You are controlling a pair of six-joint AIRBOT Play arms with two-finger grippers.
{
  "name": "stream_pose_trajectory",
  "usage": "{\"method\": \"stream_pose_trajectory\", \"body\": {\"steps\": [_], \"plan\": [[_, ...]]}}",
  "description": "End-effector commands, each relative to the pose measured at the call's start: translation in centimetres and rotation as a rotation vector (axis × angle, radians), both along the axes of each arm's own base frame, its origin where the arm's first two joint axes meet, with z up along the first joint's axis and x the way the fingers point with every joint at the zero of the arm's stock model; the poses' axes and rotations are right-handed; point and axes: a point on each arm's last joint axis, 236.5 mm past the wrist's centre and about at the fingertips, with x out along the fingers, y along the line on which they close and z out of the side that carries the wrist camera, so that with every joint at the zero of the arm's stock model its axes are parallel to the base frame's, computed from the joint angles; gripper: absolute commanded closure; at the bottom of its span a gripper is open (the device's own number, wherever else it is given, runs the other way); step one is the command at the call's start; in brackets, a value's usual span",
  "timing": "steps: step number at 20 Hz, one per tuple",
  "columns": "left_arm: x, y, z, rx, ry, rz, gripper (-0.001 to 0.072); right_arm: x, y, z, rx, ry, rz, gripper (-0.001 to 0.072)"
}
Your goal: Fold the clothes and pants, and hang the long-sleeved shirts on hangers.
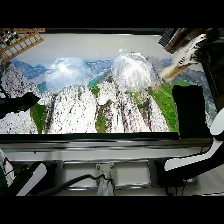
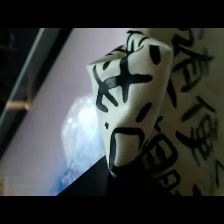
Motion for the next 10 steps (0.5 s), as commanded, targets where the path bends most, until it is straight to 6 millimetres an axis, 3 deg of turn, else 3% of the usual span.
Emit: {"method": "stream_pose_trajectory", "body": {"steps": [1, 5, 10], "plan": [[0.0, 0.0, 0.0, 0.0, -0.001, 0.0, 0.0409, -2.0, -3.8, 1.8, 0.001, -0.001, -0.117, 0.0691], [0.0, 0.0, 0.0, 0.0, -0.001, 0.0, 0.0409, -7.8, -7.6, 0.6, -0.154, 0.162, -0.263, 0.0692], [0.0, 0.0, 0.0, 0.0, -0.001, 0.0, 0.0409, -15.4, -8.6, -1.9, -0.164, 0.308, -0.34, 0.0691]]}}
